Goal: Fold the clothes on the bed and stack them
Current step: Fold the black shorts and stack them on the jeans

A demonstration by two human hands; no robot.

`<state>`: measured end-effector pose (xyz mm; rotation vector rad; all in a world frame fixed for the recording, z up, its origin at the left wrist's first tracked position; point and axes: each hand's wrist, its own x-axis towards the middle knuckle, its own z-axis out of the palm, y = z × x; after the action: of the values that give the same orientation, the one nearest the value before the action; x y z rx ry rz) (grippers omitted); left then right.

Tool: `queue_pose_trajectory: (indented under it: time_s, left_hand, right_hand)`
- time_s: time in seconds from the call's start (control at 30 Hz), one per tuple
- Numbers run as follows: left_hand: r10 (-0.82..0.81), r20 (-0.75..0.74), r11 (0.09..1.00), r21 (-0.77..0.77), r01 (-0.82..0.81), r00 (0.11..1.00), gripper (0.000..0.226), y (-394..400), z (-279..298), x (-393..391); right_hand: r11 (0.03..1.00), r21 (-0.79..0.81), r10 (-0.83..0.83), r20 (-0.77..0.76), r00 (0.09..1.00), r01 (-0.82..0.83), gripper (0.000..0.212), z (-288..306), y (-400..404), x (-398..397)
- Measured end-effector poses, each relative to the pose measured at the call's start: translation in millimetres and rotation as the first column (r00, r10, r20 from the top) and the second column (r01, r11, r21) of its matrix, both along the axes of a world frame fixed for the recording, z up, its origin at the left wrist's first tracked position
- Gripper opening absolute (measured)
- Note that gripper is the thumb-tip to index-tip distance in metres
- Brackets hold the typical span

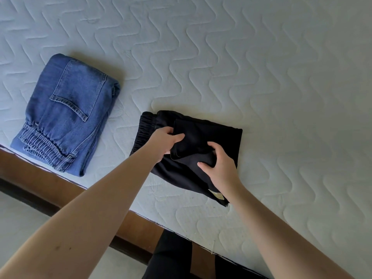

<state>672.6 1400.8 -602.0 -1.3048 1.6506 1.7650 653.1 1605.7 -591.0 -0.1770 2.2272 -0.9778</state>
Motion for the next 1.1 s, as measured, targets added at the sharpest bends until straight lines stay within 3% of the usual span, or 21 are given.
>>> queue_pose_trajectory:
  time_s: [0.13, 0.23, 0.57, 0.7, 0.8, 0.87, 0.93, 1.0, 1.07, 1.1]
  left_hand:
    - [-0.200, -0.064, 0.970, -0.157, 0.188, 0.978, 0.024, -7, 13, -5]
    - [-0.248, -0.082, 0.959, -0.162, 0.232, 0.965, 0.020, -14, 19, -8]
    - [-0.360, -0.017, 0.903, -0.257, 0.344, 0.933, 0.029, -70, 22, -8]
    - [-0.299, -0.008, 0.897, -0.344, 0.278, 0.954, 0.025, -89, 16, -10]
    - [-0.216, 0.005, 0.897, -0.394, 0.201, 0.976, 0.035, -90, 8, -2]
    - [-0.210, 0.056, 0.865, -0.454, 0.212, 0.976, 0.047, -86, 4, 8]
    - [-0.222, 0.117, 0.833, -0.492, 0.251, 0.968, 0.059, -80, 2, 20]
    - [-0.265, 0.152, 0.819, -0.485, 0.305, 0.952, 0.065, -72, 1, 34]
    - [-0.338, 0.156, 0.766, -0.527, 0.368, 0.928, 0.060, -64, -3, 46]
    - [-0.367, 0.150, 0.721, -0.577, 0.383, 0.918, 0.051, -61, -4, 49]
  right_hand:
    - [0.997, -0.071, -0.036, -0.027, 0.999, 0.034, 0.041, 14, -4, 22]
    - [0.990, -0.130, -0.058, 0.017, 0.998, 0.060, 0.019, 23, -14, 39]
    - [0.995, -0.091, 0.027, -0.056, 0.998, -0.032, 0.016, 33, -84, 76]
    - [0.963, -0.153, 0.224, -0.007, 0.975, -0.223, 0.031, 23, -108, 91]
    - [0.911, -0.236, 0.363, 0.066, 0.929, -0.339, 0.036, 16, -104, 94]
    - [0.929, -0.243, 0.286, -0.001, 0.958, -0.278, 0.030, 13, -89, 86]
    - [0.965, -0.235, 0.082, -0.145, 0.986, -0.115, 0.024, 8, -66, 72]
    - [0.983, -0.181, -0.100, -0.324, 0.941, 0.042, 0.023, -1, -39, 52]
    - [0.983, -0.062, -0.185, -0.377, 0.908, 0.175, 0.033, -13, -14, 31]
    - [0.972, 0.000, -0.221, -0.331, 0.918, 0.234, 0.041, -19, -4, 22]
